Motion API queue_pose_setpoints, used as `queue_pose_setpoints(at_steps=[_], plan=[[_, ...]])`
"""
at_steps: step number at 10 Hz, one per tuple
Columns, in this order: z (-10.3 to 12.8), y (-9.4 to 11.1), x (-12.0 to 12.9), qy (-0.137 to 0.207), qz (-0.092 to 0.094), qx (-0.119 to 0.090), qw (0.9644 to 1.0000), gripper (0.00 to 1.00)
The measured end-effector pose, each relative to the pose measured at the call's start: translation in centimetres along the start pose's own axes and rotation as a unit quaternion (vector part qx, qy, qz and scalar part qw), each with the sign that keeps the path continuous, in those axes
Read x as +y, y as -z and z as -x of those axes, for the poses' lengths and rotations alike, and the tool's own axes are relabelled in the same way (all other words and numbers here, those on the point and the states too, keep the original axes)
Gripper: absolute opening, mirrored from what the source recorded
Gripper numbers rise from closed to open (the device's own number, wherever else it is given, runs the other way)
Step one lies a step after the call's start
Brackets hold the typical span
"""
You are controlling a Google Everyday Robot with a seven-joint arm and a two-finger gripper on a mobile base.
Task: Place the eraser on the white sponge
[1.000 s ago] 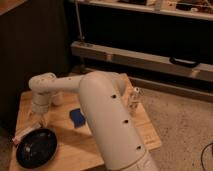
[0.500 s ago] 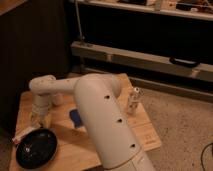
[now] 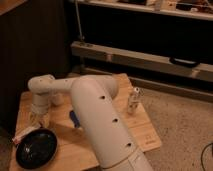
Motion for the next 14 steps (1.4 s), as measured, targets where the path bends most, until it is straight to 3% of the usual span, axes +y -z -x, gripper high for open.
queue_pose_setpoints(at_steps=[4,9,14], plan=[[0.3,-0.5,-0.9,-0.004,0.009,-0.006,0.9999,0.61],[0.4,-1.4,-0.3,-0.015,0.02,-0.013,0.9996,0.6],[1.2,-1.9,-0.6,-0.009,0.027,-0.017,0.9995,0.16]])
